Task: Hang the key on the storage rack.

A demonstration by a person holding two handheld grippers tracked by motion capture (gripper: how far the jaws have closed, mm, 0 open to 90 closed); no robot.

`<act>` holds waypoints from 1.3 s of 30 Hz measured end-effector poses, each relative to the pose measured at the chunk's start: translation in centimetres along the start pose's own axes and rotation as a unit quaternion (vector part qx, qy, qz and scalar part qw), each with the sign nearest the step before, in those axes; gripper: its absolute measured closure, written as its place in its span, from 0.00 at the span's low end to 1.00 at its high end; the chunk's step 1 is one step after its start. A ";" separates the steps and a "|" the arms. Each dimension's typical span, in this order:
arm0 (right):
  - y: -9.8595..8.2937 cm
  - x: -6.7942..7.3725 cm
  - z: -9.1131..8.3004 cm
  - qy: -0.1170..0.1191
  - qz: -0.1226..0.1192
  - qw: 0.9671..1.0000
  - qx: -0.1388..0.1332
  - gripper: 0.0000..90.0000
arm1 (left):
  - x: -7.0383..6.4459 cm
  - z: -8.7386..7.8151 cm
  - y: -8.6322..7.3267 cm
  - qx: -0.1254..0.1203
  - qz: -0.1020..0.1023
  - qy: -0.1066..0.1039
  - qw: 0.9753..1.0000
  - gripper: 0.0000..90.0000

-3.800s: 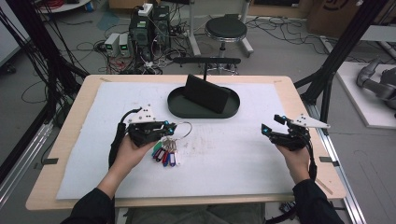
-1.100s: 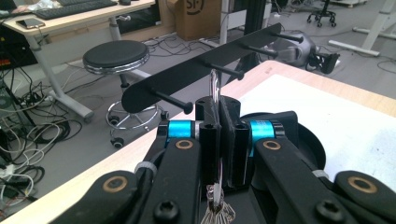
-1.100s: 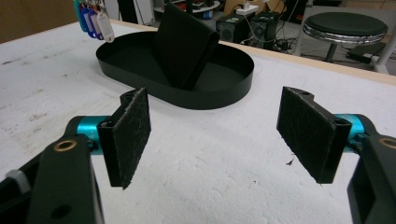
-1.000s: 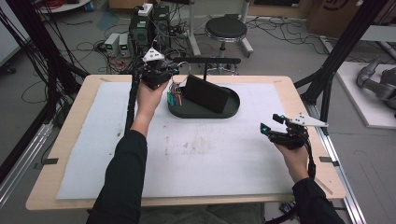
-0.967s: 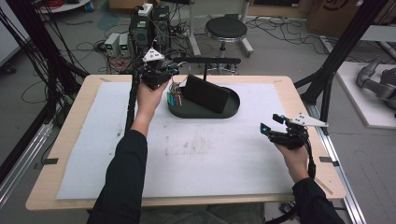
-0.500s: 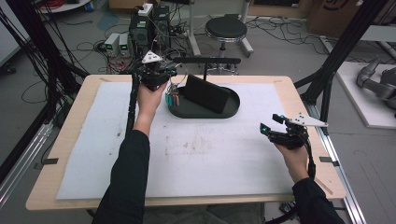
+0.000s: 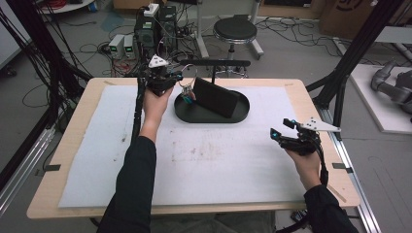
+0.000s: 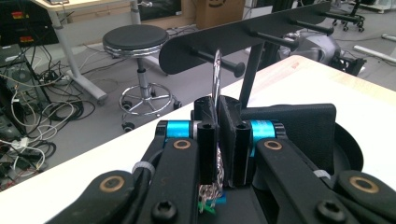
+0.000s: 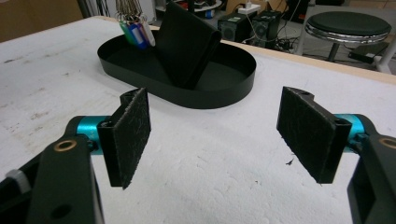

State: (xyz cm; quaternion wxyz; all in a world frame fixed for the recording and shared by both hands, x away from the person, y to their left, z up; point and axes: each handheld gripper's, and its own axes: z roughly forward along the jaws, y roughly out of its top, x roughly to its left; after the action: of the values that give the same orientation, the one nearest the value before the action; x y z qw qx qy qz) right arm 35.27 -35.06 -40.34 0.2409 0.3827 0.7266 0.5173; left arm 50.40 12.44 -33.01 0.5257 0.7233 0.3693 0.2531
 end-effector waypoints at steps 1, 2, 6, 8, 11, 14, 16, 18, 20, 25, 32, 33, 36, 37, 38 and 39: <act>0.0 0.0 0.0 0.000 0.000 1.000 0.001 0.29 | 0.0 -0.1 0.0 0.002 0.003 0.002 1.000 0.95; 0.0 0.0 0.0 0.000 0.000 1.000 0.001 0.29 | -0.1 -0.2 0.0 0.001 0.005 0.005 1.000 0.94; 0.0 0.0 0.0 0.000 0.001 1.000 0.001 0.29 | -0.3 -0.8 0.1 0.003 0.005 0.021 1.000 0.79; 0.0 -0.1 0.0 -0.001 0.001 1.000 0.000 0.29 | -0.5 -1.4 0.1 0.000 0.015 0.030 0.999 0.73; 0.0 0.0 -0.1 -0.003 0.002 1.000 0.000 0.30 | -0.9 -2.4 0.0 -0.004 0.021 0.040 0.999 0.58; 0.0 0.0 -0.3 -0.004 0.000 1.000 -0.003 0.33 | -1.5 -3.7 -0.5 -0.012 0.027 0.038 0.999 0.51; 0.0 -0.1 -0.3 -0.005 -0.001 1.000 -0.003 0.33 | -1.8 -4.7 -0.9 -0.016 0.028 0.030 0.999 0.48; 0.0 -0.1 -0.3 -0.004 0.002 1.000 0.000 0.33 | -2.2 -5.7 -1.4 -0.015 0.034 0.026 0.999 0.45; 0.0 -0.1 -0.3 -0.005 0.002 1.000 0.000 0.33 | -2.6 -6.8 -1.9 -0.018 0.036 0.018 0.999 0.44; 0.0 -0.1 -0.4 -0.007 0.003 1.000 -0.001 0.33 | -3.7 -9.3 -3.3 -0.020 0.047 0.001 0.999 0.39; 0.0 -0.4 -0.4 -0.010 0.008 1.000 -0.001 0.33 | -5.0 -12.2 -5.9 -0.021 0.054 -0.012 0.998 0.34; 0.0 -0.4 -0.4 -0.010 0.008 1.000 -0.001 0.33 | -5.0 -12.5 -6.4 -0.019 0.054 -0.013 0.998 0.32; 0.0 -0.4 -0.5 -0.010 0.008 1.000 -0.002 0.33 | -5.1 -13.2 -7.8 -0.017 0.047 -0.027 0.998 0.32; 0.0 -0.5 -0.5 -0.011 0.008 1.000 -0.001 0.33 | -5.1 -13.4 -8.5 -0.015 0.047 -0.032 0.998 0.32; 0.0 -0.5 -0.5 -0.012 0.005 1.000 -0.002 0.33 | -5.1 -13.5 -9.0 -0.013 0.048 -0.032 0.998 0.32; 0.0 -0.5 -0.6 -0.014 0.005 1.000 -0.001 0.33 | -5.1 -13.6 -9.6 -0.012 0.046 -0.033 0.998 0.31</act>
State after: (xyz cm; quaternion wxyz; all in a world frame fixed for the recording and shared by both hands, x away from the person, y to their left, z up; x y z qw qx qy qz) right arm 35.13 -35.81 -40.17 0.2485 0.3932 0.7206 0.5142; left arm 34.49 17.79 -37.65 0.5342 0.7412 0.3149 0.2570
